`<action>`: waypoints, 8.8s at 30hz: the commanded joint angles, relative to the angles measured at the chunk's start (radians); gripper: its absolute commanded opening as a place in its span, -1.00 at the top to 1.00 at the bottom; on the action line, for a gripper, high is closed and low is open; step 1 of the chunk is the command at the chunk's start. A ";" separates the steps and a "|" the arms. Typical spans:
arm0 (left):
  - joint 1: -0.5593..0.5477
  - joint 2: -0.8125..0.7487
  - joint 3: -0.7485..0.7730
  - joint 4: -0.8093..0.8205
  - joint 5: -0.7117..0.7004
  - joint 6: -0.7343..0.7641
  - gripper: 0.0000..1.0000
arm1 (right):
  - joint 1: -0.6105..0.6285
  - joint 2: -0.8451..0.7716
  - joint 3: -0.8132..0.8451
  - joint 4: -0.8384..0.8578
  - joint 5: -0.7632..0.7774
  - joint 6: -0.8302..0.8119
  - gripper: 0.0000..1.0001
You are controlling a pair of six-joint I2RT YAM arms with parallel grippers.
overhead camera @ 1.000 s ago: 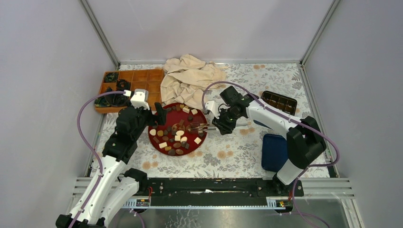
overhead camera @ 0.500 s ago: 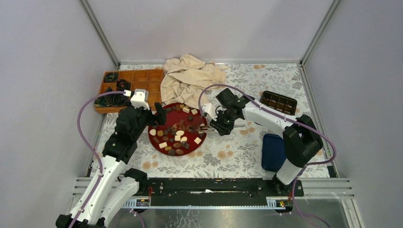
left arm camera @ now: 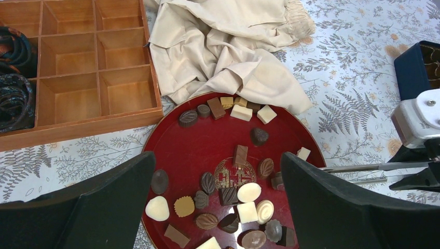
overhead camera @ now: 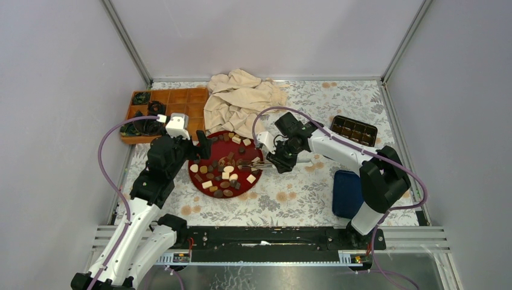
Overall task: Pack the chocolate
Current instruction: Pick up the fake chocolate from the plate, then place the fake chocolate in the packing box, then pick up the fake chocolate from the plate, then place the fake chocolate in the packing box.
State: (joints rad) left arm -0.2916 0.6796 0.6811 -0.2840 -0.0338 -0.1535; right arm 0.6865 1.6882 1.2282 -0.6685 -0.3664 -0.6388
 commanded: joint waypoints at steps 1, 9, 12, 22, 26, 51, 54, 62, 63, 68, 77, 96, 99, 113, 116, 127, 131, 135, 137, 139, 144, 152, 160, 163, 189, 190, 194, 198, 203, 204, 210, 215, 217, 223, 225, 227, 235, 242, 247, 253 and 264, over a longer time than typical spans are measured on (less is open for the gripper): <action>0.008 -0.006 -0.006 0.054 0.000 0.019 -0.95 | -0.037 -0.077 0.016 -0.021 -0.109 0.002 1.00; 0.008 -0.009 -0.005 0.054 -0.001 0.019 -0.95 | -0.173 -0.157 0.012 -0.051 -0.265 -0.006 1.00; 0.008 -0.013 -0.006 0.054 -0.002 0.020 -0.95 | -0.289 -0.211 0.002 -0.054 -0.291 -0.001 1.00; 0.008 -0.012 -0.006 0.056 0.014 0.017 -0.95 | -0.767 -0.410 -0.094 0.014 -0.056 0.079 1.00; 0.008 -0.010 -0.006 0.058 0.020 0.017 -0.95 | -0.936 -0.433 -0.115 -0.026 -0.080 0.059 1.00; 0.008 -0.013 -0.005 0.060 0.029 0.015 -0.95 | -1.041 -0.355 -0.168 -0.091 -0.136 0.026 0.82; 0.008 -0.012 -0.004 0.060 0.029 0.014 -0.95 | -1.041 -0.341 -0.168 -0.084 -0.127 0.031 0.81; 0.009 -0.015 -0.005 0.059 0.029 0.014 -0.95 | -1.041 -0.325 -0.170 -0.076 -0.115 0.039 0.68; 0.008 -0.015 -0.004 0.058 0.029 0.015 -0.95 | -1.042 -0.323 -0.170 -0.075 -0.113 0.039 0.65; 0.008 -0.015 -0.005 0.058 0.029 0.014 -0.95 | -1.041 -0.313 -0.168 -0.072 -0.105 0.044 0.54; 0.008 -0.017 -0.005 0.058 0.029 0.014 -0.95 | -1.041 -0.307 -0.167 -0.071 -0.100 0.048 0.29; 0.008 -0.018 -0.005 0.058 0.029 0.014 -0.95 | -1.042 -0.345 -0.171 -0.062 -0.118 0.053 0.20; 0.008 -0.019 -0.005 0.058 0.029 0.014 -0.95 | -1.041 -0.362 -0.172 -0.063 -0.139 0.050 0.22; 0.008 -0.040 -0.010 0.069 0.053 0.012 -0.95 | -1.038 -0.513 -0.148 -0.164 -0.491 -0.063 0.23; 0.008 -0.040 -0.013 0.074 0.054 0.011 -0.95 | -1.027 -0.525 -0.134 -0.192 -0.547 -0.068 0.23; 0.008 -0.038 -0.023 0.082 0.038 0.017 -0.96 | -0.918 -0.577 -0.190 -0.150 -0.578 -0.051 0.23; 0.008 -0.046 -0.023 0.082 0.037 0.019 -0.96 | -0.888 -0.572 -0.215 -0.095 -0.601 -0.032 0.23; 0.008 -0.060 -0.018 0.085 0.051 0.016 -0.96 | -0.850 -0.563 -0.228 -0.051 -0.577 -0.011 0.23; 0.008 -0.069 -0.019 0.086 0.063 0.014 -0.96 | -0.839 -0.558 -0.222 -0.062 -0.569 -0.019 0.23; 0.008 -0.069 -0.020 0.089 0.066 0.013 -0.96 | -0.831 -0.555 -0.217 -0.072 -0.560 -0.024 0.23; 0.008 -0.054 -0.023 0.090 0.064 0.012 -0.96 | -0.787 -0.534 -0.191 -0.086 -0.530 -0.028 0.23; 0.008 0.009 -0.020 0.087 0.088 0.006 -0.96 | -0.619 -0.523 -0.177 -0.100 -0.421 -0.047 0.23; 0.011 0.030 -0.025 0.077 0.009 0.029 -0.96 | -0.410 -0.446 -0.136 -0.068 -0.272 -0.082 0.23; 0.017 0.044 -0.028 0.074 -0.027 0.038 -0.96 | -0.329 -0.390 -0.103 -0.049 -0.207 -0.086 0.23; 0.044 0.071 -0.024 0.073 -0.041 0.046 -0.96 | 0.002 0.085 0.233 -0.113 0.086 -0.129 0.19; 0.044 0.071 -0.025 0.074 -0.038 0.046 -0.96 | 0.002 0.094 0.244 -0.120 0.085 -0.129 0.18; 0.044 0.071 -0.024 0.074 -0.032 0.045 -0.96 | 0.002 0.124 0.271 -0.142 0.070 -0.132 0.16; 0.047 0.070 -0.024 0.074 -0.030 0.045 -0.96 | 0.003 0.148 0.285 -0.146 0.064 -0.131 0.14; 0.049 0.067 -0.023 0.074 -0.024 0.045 -0.96 | 0.002 0.179 0.322 -0.169 0.046 -0.132 0.12; 0.050 0.066 -0.024 0.074 -0.023 0.045 -0.96 | 0.003 0.186 0.332 -0.173 0.041 -0.133 0.11; 0.050 0.064 -0.025 0.075 -0.016 0.043 -0.96 | 0.005 0.214 0.366 -0.186 0.022 -0.133 0.08; 0.051 0.064 -0.024 0.077 -0.012 0.042 -0.96 | 0.008 0.239 0.392 -0.199 0.010 -0.134 0.05; 0.051 0.062 -0.024 0.076 -0.011 0.042 -0.96 | 0.009 0.248 0.399 -0.205 0.004 -0.135 0.05; 0.051 0.060 -0.024 0.076 -0.012 0.042 -0.96 | 0.012 0.271 0.420 -0.218 -0.003 -0.136 0.07; 0.051 0.060 -0.024 0.076 -0.012 0.042 -0.96 | 0.012 0.277 0.425 -0.228 -0.003 -0.136 0.13; 0.051 0.061 -0.023 0.076 -0.011 0.042 -0.96 | 0.013 0.264 0.423 -0.229 0.000 -0.134 0.31; 0.051 0.058 -0.024 0.077 -0.006 0.040 -0.96 | 0.010 0.171 0.376 -0.205 -0.004 -0.104 1.00; 0.051 0.057 -0.024 0.078 -0.005 0.040 -0.96 | -0.006 0.114 0.351 -0.189 -0.073 -0.061 1.00; 0.051 0.050 -0.026 0.076 -0.007 0.040 -0.96 | -0.049 0.076 0.356 -0.217 -0.188 -0.044 1.00; 0.051 0.049 -0.026 0.076 -0.009 0.040 -0.96 | -0.193 -0.064 0.275 -0.218 -0.421 -0.045 1.00; 0.054 0.045 -0.026 0.076 -0.009 0.040 -0.96 | -0.693 -0.316 0.028 -0.067 -0.635 0.056 1.00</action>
State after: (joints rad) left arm -0.2470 0.7341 0.6640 -0.2584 -0.0494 -0.1242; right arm 0.1318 1.4475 1.3106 -0.8040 -0.8654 -0.6304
